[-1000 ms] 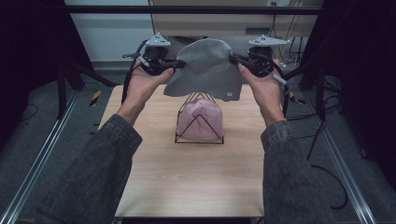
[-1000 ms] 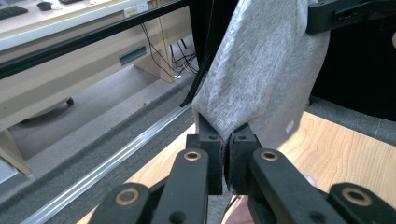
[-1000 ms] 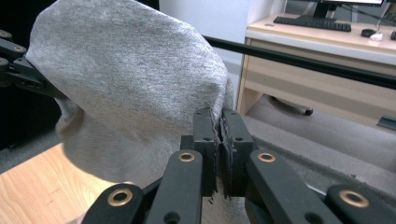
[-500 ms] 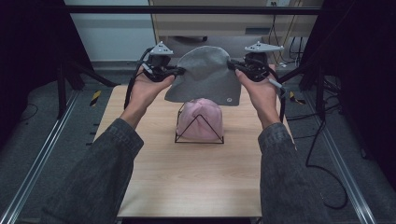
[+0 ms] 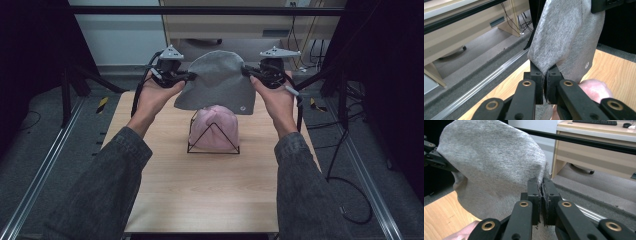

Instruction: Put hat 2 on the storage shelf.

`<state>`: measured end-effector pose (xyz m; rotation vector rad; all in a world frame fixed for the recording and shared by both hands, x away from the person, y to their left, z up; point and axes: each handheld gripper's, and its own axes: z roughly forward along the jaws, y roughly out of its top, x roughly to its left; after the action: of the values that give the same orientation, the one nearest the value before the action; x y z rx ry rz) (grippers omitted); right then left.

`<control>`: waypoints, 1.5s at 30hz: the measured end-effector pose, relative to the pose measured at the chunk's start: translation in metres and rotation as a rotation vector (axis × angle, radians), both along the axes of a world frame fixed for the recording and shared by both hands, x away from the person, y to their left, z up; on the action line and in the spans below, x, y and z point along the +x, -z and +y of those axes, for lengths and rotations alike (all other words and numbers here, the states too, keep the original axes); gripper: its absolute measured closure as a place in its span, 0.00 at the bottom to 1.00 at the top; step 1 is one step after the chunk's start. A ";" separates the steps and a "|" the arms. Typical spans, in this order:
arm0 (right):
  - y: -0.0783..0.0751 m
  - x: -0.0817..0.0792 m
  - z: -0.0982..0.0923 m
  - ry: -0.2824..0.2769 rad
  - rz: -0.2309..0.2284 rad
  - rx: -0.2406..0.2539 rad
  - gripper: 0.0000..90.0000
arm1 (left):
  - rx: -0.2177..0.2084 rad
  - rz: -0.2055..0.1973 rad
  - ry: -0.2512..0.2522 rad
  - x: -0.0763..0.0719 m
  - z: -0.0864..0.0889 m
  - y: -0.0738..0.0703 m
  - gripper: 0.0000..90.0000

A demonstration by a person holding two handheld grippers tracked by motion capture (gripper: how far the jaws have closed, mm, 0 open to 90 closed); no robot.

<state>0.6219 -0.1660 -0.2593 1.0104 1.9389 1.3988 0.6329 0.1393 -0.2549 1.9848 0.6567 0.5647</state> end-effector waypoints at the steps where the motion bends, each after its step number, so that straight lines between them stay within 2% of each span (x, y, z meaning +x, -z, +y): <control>1: 0.000 0.000 0.000 0.000 0.000 0.000 0.96 | 0.000 0.000 0.000 0.000 0.000 0.000 0.97; 13: 0.027 0.001 0.006 -0.010 0.048 -0.018 0.96 | 0.018 0.046 -0.006 0.005 0.004 0.029 0.97; 24: 0.047 0.002 0.008 -0.012 0.077 -0.042 0.96 | 0.026 0.081 -0.007 0.006 0.003 0.050 0.97; 35: 0.062 0.002 0.011 -0.013 0.102 -0.059 0.96 | 0.033 0.099 -0.009 0.006 0.006 0.066 0.97; 44: 0.067 0.001 0.014 -0.014 0.109 -0.073 0.96 | 0.036 0.112 -0.019 0.004 0.008 0.077 0.97; 45: 0.071 0.000 0.014 -0.011 0.118 -0.082 0.96 | 0.040 0.119 -0.018 0.004 0.008 0.079 0.97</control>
<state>0.6219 -0.1522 -0.3307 1.0666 2.0725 1.2807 0.6366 0.1470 -0.3342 2.0632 0.7417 0.4768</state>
